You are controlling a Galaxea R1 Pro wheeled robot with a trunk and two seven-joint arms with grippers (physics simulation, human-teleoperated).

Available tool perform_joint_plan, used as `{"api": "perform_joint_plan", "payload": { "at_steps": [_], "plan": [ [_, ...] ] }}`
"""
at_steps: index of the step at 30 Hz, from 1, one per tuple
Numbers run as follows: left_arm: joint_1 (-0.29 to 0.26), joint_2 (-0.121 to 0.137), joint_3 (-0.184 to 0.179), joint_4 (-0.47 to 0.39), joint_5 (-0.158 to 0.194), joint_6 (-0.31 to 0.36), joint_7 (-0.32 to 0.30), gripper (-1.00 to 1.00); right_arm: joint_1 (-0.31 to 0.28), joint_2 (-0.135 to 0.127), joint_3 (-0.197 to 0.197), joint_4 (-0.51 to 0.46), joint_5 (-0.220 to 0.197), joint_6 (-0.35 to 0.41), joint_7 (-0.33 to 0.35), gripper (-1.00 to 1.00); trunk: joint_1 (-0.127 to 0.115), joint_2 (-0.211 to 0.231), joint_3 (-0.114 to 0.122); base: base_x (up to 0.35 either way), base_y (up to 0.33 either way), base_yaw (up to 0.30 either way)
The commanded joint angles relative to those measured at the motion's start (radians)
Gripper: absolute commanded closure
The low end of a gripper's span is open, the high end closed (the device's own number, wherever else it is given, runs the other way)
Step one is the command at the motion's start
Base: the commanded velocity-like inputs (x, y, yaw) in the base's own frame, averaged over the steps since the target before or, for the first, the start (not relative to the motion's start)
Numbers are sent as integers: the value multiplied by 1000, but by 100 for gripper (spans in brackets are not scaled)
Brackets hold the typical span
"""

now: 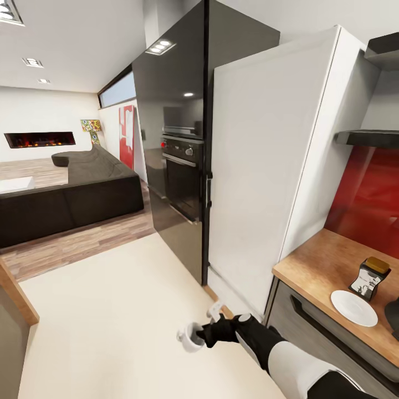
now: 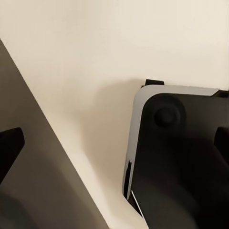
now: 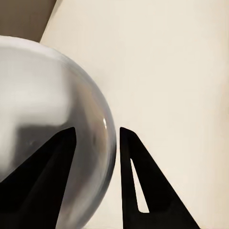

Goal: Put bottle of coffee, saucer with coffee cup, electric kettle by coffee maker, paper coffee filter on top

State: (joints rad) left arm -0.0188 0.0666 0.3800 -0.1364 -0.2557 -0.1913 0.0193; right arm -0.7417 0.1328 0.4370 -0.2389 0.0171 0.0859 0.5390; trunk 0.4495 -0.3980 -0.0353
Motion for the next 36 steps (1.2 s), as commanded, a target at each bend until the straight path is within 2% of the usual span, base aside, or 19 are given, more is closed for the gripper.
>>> {"api": "perform_joint_plan", "payload": {
  "at_steps": [1,6,10,18,30,36],
  "plan": [
    [-1,0,7,1,-10,-6,2,-100,-1,0,-3,-1,1,7,5,100,1,-2,-2,0,0,0],
    [-1,0,8,1,-9,-10,2,-100,-1,1,-4,9,3,6,8,100,1,-2,-2,0,0,0],
    [-2,-2,9,1,-8,-12,2,-100,-1,2,-4,59,3,3,13,100,1,-2,-2,0,0,0],
    [-4,-2,10,1,-7,-12,2,-100,0,3,-4,70,3,-17,12,100,1,-2,-2,17,23,0],
    [-6,-2,11,1,-7,-11,2,-100,5,7,-4,74,3,-17,10,100,1,-2,2,126,259,-185],
    [-7,-2,11,1,-7,-11,2,-100,11,7,-4,135,3,-17,10,100,1,-2,3,149,288,-260]
  ]
}}
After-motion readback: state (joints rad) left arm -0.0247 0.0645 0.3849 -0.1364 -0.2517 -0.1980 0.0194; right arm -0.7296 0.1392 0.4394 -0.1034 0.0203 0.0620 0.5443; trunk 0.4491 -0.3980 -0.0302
